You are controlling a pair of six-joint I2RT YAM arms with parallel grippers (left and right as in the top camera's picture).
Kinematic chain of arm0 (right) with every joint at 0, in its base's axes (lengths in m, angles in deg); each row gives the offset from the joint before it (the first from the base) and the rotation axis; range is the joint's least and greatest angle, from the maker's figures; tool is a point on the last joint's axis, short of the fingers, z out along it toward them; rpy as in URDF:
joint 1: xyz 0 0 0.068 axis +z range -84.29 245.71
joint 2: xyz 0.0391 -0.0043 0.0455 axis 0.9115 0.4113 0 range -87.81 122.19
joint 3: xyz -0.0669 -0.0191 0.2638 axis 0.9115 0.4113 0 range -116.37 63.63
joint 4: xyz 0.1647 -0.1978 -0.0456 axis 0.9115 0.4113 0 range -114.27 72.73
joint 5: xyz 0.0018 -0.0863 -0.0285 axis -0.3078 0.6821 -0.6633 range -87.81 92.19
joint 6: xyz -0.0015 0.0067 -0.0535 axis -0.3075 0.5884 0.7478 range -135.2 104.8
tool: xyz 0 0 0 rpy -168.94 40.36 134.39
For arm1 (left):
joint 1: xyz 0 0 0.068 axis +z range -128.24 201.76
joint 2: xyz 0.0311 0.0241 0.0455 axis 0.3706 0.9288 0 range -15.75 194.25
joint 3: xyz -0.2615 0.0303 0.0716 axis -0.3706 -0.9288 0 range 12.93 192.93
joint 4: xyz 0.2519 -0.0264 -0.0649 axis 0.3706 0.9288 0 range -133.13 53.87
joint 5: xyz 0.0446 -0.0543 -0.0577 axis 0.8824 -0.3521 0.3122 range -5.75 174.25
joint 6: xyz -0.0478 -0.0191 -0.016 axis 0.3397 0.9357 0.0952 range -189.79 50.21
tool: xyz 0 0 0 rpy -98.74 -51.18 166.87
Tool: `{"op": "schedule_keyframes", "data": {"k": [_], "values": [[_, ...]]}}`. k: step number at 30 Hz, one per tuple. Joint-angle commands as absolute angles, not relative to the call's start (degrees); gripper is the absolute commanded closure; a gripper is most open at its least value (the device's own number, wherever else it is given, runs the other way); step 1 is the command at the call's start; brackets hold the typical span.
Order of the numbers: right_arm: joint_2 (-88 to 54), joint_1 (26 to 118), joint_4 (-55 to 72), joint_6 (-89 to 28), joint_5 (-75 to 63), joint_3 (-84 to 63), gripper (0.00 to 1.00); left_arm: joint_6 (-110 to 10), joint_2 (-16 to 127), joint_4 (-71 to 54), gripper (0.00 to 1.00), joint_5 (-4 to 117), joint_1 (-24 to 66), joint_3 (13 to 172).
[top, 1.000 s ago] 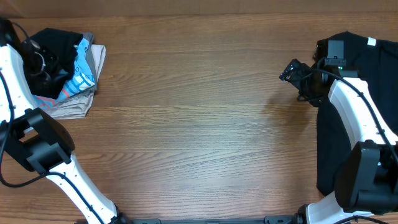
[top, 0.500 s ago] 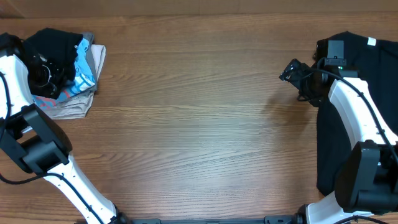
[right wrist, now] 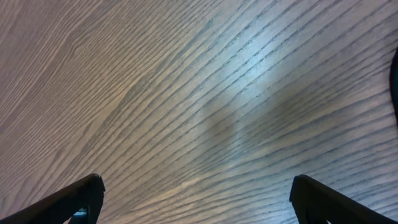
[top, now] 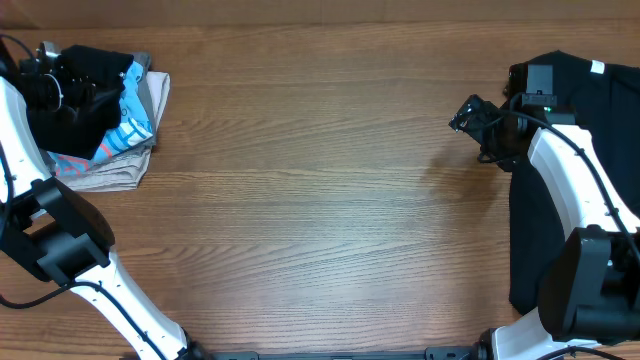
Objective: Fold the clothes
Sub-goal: 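Lower the black bundle onto the top of the clothes stack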
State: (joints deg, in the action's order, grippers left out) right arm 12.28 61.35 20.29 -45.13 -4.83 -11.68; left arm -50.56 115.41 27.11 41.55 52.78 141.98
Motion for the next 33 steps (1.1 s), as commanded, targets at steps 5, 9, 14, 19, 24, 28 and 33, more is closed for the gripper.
{"op": "schedule_keyframes", "data": {"k": [5,9,14,19,24,28,33], "values": [[12.1,61.3,20.0,-44.8,-4.3,-11.7,0.0,-53.5,113.5,23.6,0.96,53.1,53.9,143.1],[12.1,61.3,20.0,-44.8,-4.3,-11.7,0.0,-53.6,113.5,24.2,0.96,61.6,53.8,142.4],[12.1,61.3,20.0,-44.8,-4.3,-11.7,0.0,-53.5,113.5,23.6,0.96,68.1,53.9,138.7],[12.1,61.3,20.0,-44.8,-4.3,-11.7,0.0,-53.5,113.5,20.8,0.96,68.2,54.1,133.5],[12.1,61.3,20.0,-44.8,-4.3,-11.7,0.0,-53.0,113.6,19.6,0.96,68.2,54.1,130.4],[12.1,61.3,20.0,-44.8,-4.3,-11.7,0.0,-53.1,112.0,20.7,0.96,68.0,54.2,133.6],[12.1,61.3,20.0,-44.8,-4.3,-11.7,0.0,-53.0,108.0,20.9,0.96,68.2,54.7,138.3]]}}
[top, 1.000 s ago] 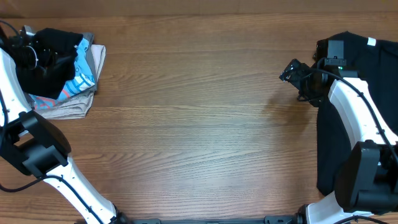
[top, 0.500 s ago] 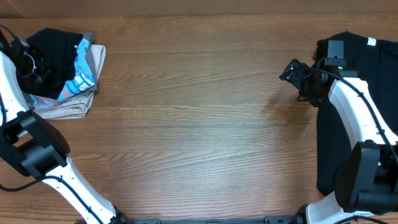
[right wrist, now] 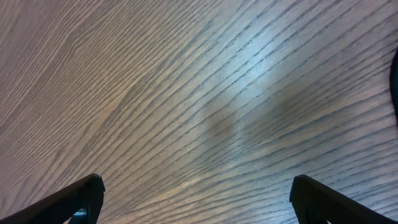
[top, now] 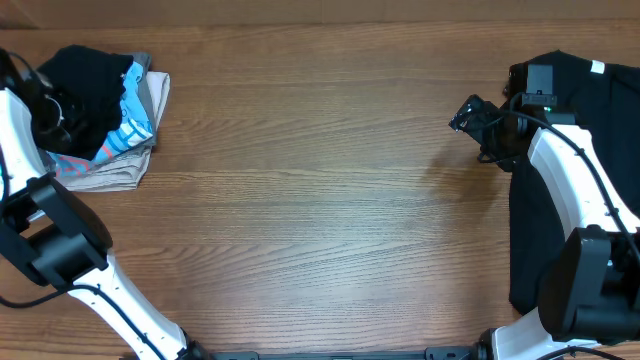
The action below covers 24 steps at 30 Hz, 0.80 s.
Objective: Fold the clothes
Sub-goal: 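Lower the black bundle onto the top of the clothes stack, then open the left gripper and release the bundle on the stack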
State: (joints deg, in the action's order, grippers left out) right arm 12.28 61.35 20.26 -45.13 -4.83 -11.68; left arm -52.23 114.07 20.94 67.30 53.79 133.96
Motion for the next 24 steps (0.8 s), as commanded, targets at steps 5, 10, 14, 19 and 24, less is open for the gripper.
{"op": "schedule_keyframes", "data": {"k": [5,10,14,19,24], "values": [[12.1,61.3,20.0,-44.8,-4.3,-11.7,0.0,-51.6,106.1,19.7,0.96,72.9,55.2,139.2],[12.1,61.3,20.0,-44.8,-4.3,-11.7,0.0,-51.4,107.4,18.5,0.96,81.4,55.2,138.2],[12.1,61.3,20.0,-44.8,-4.3,-11.7,0.0,-51.4,110.6,17.6,0.96,84.4,55.4,138.2],[12.1,61.3,20.0,-44.8,-4.3,-11.7,0.0,-51.4,115.5,16.6,0.96,86.1,56.7,138.2],[12.1,61.3,20.0,-44.8,-4.3,-11.7,0.0,-51.1,116.8,16.5,0.96,87.4,58.6,138.2]]}}
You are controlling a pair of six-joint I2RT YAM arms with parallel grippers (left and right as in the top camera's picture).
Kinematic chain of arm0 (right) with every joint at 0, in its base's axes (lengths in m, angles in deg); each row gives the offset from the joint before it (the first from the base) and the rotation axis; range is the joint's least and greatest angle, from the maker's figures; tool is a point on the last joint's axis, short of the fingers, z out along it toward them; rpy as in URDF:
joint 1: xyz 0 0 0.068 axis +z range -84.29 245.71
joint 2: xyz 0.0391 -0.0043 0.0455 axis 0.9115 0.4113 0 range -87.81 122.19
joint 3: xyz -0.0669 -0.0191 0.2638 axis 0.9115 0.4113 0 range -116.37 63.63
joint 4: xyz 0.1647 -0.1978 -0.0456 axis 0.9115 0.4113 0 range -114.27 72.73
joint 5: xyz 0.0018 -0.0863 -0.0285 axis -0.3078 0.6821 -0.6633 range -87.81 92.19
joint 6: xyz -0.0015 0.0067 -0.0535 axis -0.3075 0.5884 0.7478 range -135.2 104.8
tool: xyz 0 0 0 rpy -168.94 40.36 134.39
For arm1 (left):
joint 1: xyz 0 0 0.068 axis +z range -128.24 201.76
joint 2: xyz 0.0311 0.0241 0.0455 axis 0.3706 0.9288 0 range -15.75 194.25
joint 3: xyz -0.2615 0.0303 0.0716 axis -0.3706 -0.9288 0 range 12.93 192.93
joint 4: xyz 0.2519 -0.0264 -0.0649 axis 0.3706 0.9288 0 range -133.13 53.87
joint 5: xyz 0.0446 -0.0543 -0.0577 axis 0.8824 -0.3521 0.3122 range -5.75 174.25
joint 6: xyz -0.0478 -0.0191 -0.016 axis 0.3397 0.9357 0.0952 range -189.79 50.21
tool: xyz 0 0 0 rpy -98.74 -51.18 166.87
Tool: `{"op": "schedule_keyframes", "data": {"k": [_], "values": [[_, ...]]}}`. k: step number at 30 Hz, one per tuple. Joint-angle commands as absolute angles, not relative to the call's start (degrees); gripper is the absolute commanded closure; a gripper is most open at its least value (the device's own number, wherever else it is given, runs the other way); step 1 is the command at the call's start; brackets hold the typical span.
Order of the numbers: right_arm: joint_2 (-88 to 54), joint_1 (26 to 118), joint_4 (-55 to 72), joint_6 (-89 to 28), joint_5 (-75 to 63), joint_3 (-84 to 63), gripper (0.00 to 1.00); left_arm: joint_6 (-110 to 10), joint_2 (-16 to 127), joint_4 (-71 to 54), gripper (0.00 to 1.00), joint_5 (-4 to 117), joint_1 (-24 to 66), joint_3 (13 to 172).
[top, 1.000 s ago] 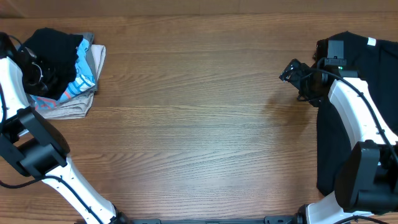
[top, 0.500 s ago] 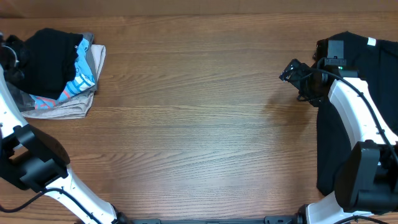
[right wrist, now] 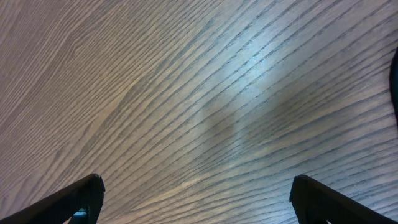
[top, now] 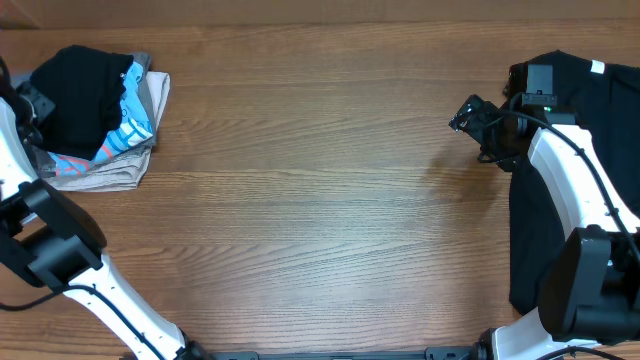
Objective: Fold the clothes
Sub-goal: 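Open the left gripper and release the bundle on the stack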
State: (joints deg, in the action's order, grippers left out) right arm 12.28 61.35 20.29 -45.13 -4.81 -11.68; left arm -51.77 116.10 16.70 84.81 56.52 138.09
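Observation:
A stack of folded clothes lies at the table's far left: a black garment (top: 78, 85) on top, a blue patterned one (top: 137, 125) under it, and a beige one (top: 112, 170) at the bottom. My left gripper (top: 22, 102) is at the frame's left edge, just beside the stack; its jaws are too small to read. More black clothing (top: 590, 150) lies unfolded at the far right, under the right arm. My right gripper (top: 463, 115) hovers over bare wood left of that clothing. It is open and empty (right wrist: 196, 182), with its fingertips (right wrist: 92, 186) wide apart.
The wooden table (top: 320, 200) stretches between the stack and the black clothing. The left arm's links (top: 50, 245) rise along the left edge, and the right arm (top: 580, 200) lies over the dark clothing.
My left gripper has moved further left, from the stack's left side to the frame's edge. The black garment stays on top of the stack. The right arm has not moved.
My left gripper was first on top of the black garment on the stack. Then it was at the stack's left side, off the garment. Now it is at the frame's edge, with the garment left resting on the stack. My right gripper stayed open over bare wood throughout.

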Motion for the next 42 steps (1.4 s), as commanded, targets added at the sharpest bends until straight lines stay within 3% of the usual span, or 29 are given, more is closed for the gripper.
{"op": "schedule_keyframes", "data": {"k": [1,8,16,24,25,26,27,28,42], "values": [[12.1,61.3,20.0,-44.8,-4.3,-11.7,0.0,-50.9,116.8,16.6,0.96,87.4,58.8,138.2],[12.1,61.3,20.0,-44.8,-4.3,-11.7,0.0,-50.4,113.9,18.6,0.96,87.9,58.9,138.9],[12.1,61.3,20.0,-44.8,-4.3,-11.7,0.0,-39.4,100.8,22.6,0.96,82.4,56.6,139.1],[12.1,61.3,20.0,-44.8,-4.3,-11.7,0.0,-45.3,93.3,25.4,0.93,77.4,44.0,139.1],[12.1,61.3,20.0,-44.8,-4.3,-11.7,0.0,-45.6,93.3,25.9,0.83,77.5,42.3,139.1],[12.1,61.3,20.0,-44.8,-4.3,-11.7,0.0,-45.6,93.4,26.5,0.61,77.9,40.5,139.1],[12.1,61.3,20.0,-44.8,-4.3,-11.7,0.0,-45.6,93.5,26.8,0.25,78.3,39.1,139.0],[12.1,61.3,20.0,-44.8,-4.3,-11.7,0.0,-45.6,93.7,26.8,0.0,78.6,37.4,139.0],[12.1,61.3,20.0,-44.8,-4.3,-11.7,0.0,-45.6,94.1,26.8,0.0,79.1,30.2,138.7]]}}
